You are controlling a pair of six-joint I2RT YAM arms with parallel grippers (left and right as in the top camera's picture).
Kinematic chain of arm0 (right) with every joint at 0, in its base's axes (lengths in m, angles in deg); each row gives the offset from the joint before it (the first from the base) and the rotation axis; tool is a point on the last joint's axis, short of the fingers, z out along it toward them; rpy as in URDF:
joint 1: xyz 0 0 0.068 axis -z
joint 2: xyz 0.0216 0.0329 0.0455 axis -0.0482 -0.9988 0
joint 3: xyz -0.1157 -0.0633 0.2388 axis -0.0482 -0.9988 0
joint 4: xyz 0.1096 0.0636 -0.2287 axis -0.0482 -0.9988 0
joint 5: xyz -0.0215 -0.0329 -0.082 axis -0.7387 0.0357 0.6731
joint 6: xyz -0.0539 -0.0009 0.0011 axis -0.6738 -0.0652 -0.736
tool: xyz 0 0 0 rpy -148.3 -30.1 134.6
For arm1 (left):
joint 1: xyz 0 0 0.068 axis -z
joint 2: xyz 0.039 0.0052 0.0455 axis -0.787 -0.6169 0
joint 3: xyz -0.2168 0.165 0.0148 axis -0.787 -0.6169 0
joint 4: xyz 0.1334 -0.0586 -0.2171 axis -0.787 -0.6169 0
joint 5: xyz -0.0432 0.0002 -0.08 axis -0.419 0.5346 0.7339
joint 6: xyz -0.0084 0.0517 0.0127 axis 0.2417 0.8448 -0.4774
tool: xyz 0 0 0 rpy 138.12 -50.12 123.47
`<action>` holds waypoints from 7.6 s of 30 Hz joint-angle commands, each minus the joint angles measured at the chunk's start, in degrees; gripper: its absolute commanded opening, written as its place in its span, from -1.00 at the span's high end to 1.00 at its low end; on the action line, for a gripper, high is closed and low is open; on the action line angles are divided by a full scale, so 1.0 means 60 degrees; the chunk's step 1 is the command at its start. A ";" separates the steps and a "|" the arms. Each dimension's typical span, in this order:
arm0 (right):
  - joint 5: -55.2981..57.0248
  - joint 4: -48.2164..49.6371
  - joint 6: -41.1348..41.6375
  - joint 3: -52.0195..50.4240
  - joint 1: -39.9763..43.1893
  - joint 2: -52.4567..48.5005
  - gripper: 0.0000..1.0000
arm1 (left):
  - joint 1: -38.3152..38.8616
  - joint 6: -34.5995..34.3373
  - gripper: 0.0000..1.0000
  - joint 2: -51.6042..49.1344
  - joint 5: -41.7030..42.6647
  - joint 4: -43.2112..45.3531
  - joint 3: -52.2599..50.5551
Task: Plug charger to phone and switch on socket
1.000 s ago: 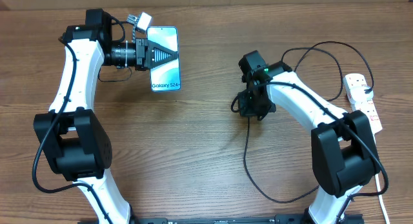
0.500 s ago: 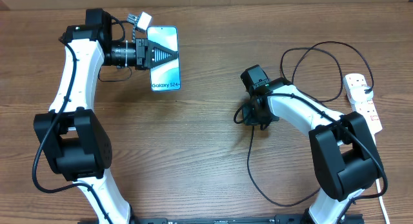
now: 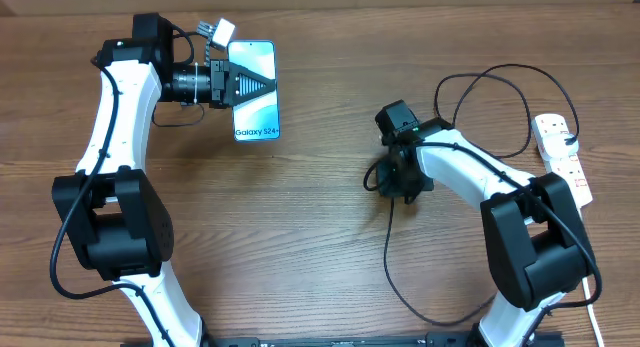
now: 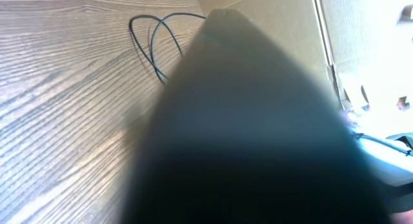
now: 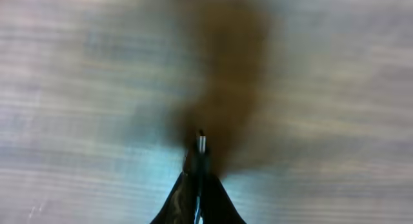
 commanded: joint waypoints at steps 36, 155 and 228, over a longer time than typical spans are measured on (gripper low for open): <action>-1.2123 0.2186 -0.0393 -0.0375 0.0794 0.3683 0.92 | 0.1348 -0.3650 0.91 -0.0066 0.2557 0.0022 0.0029; -0.9322 0.6732 0.3821 -0.0375 0.0430 0.3683 0.93 | 0.2386 -1.0852 0.91 -0.0062 0.1916 0.7715 0.0036; -0.7624 0.7719 0.6025 -0.0375 0.0284 0.3683 0.93 | 0.2229 -1.1227 0.92 -0.0066 0.1942 0.7748 0.0036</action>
